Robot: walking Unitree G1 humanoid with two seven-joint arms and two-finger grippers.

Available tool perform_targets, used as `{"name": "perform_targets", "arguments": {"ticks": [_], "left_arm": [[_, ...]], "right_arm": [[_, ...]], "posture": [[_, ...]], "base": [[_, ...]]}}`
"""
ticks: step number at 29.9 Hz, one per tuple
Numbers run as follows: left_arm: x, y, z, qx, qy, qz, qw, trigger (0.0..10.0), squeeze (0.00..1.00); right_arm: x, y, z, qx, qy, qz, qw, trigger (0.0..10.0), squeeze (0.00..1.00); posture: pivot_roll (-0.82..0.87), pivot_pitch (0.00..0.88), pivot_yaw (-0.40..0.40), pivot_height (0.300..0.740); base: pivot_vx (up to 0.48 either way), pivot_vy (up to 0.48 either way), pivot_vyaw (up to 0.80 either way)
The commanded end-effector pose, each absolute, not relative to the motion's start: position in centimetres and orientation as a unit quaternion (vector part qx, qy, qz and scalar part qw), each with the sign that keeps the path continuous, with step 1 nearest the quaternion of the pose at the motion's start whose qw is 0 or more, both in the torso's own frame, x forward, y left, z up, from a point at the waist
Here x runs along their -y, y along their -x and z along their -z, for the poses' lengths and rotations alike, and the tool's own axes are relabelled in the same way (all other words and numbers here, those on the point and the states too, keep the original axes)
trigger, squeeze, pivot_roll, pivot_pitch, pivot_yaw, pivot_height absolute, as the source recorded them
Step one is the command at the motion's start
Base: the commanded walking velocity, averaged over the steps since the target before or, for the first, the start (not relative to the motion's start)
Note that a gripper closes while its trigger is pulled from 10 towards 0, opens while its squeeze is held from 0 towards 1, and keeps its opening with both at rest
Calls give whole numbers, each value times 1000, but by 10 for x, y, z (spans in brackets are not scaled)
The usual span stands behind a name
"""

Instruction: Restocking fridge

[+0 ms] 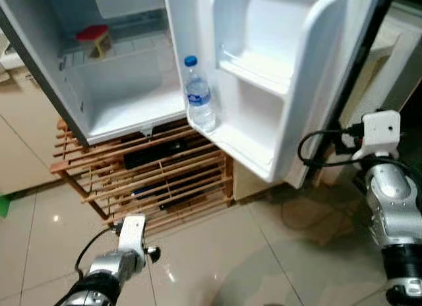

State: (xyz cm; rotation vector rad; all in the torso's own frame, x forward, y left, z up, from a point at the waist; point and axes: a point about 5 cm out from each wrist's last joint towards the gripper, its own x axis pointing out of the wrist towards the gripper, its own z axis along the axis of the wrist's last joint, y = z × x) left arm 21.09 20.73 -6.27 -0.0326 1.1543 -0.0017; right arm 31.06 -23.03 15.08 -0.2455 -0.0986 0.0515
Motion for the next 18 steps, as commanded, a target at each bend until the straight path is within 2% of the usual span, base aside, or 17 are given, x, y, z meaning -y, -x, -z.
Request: {"name": "perform_targets", "arguments": {"ticks": [1, 6, 9, 11, 12, 18], "left_arm": [[-216, -202, 66, -555, 1, 3, 832, 10000, 0], [-230, -156, 86, -608, -25, 14, 793, 10000, 0], [-235, -140, 92, -628, -21, 16, 778, 10000, 0], [-235, -135, 93, -633, -19, 18, 774, 10000, 0], [-234, -130, 95, -638, -15, 21, 770, 10000, 0], [-235, -127, 97, -636, -10, 7, 772, 10000, 0]], "right_arm": [[210, -312, -161, 70, 106, -72, 989, 10000, 0], [166, -291, -164, 69, 47, -176, 981, 10000, 0], [140, -263, -173, 55, -40, -285, 956, 10000, 0], [139, -258, -173, 47, -48, -297, 952, 10000, 0], [149, -258, -166, 30, -42, -281, 958, 10000, 0], [158, -259, -164, 10, -49, -264, 963, 10000, 0]], "posture": [[-217, 0, 111, 740], [-222, 0, 125, 740], [-219, 0, 125, 740], [-219, 0, 125, 740], [-220, 0, 124, 740], [-215, 0, 113, 740]], "base": [[0, 0, 0], [0, 0, 0], [0, 0, 0], [0, 0, 0], [0, 0, 0], [0, 0, 0]]}}
